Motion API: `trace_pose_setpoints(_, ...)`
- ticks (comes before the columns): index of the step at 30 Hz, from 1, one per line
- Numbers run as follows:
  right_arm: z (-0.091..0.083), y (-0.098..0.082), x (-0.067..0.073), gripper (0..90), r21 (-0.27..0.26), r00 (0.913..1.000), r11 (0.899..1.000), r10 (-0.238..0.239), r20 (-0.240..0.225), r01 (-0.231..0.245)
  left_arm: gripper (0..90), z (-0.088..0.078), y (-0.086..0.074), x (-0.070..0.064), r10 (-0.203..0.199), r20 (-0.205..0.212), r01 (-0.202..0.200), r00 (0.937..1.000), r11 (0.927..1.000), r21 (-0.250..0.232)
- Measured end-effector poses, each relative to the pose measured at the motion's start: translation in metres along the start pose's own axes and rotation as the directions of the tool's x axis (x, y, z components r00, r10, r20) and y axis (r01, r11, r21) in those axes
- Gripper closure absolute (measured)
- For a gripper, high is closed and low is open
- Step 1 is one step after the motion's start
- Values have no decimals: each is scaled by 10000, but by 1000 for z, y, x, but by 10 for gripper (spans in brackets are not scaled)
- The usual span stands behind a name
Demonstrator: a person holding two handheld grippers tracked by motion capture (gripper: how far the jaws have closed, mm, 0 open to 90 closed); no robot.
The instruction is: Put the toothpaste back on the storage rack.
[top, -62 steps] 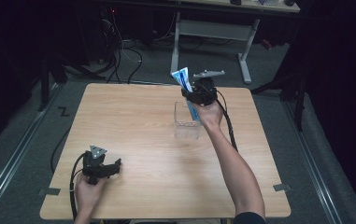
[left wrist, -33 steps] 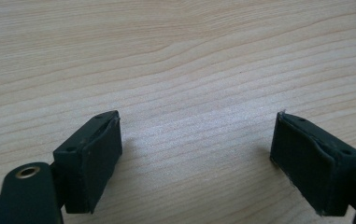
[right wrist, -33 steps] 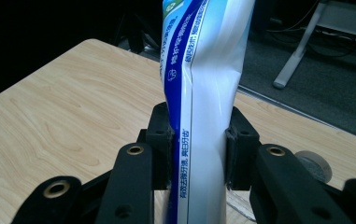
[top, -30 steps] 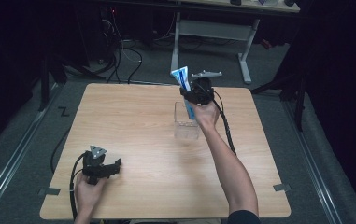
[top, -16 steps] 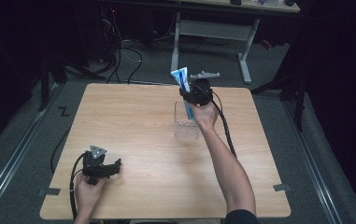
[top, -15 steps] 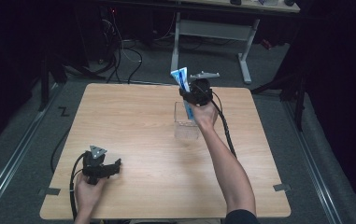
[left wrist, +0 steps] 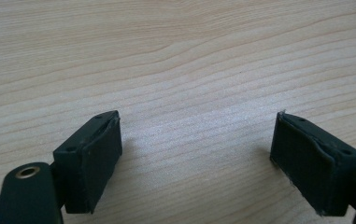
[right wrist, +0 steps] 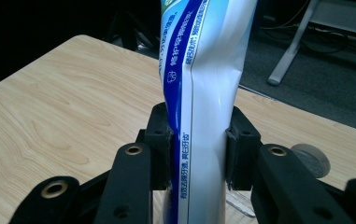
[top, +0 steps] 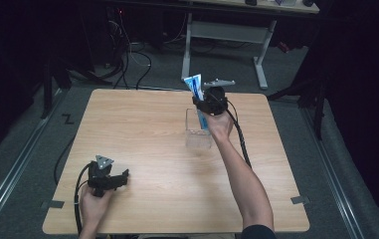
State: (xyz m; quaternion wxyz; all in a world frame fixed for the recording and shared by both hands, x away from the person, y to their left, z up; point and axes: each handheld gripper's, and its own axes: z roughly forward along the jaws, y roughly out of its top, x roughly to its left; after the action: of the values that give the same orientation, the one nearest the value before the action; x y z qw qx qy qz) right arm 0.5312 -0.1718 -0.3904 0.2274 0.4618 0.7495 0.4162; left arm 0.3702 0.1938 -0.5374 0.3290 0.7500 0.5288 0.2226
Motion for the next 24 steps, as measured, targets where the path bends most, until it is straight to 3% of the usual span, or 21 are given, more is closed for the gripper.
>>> trace_pose_setpoints(13,-2,-2,-7,674,-203,9999,9997,118,55,-117,169,0,0,0,-30,0,30,10000,10000,-25)
trace_pose_setpoints(24,0,-8,-9,671,28,9999,9999,162,48,-162,169,0,0,0,-11,3,11,10000,10000,-9)
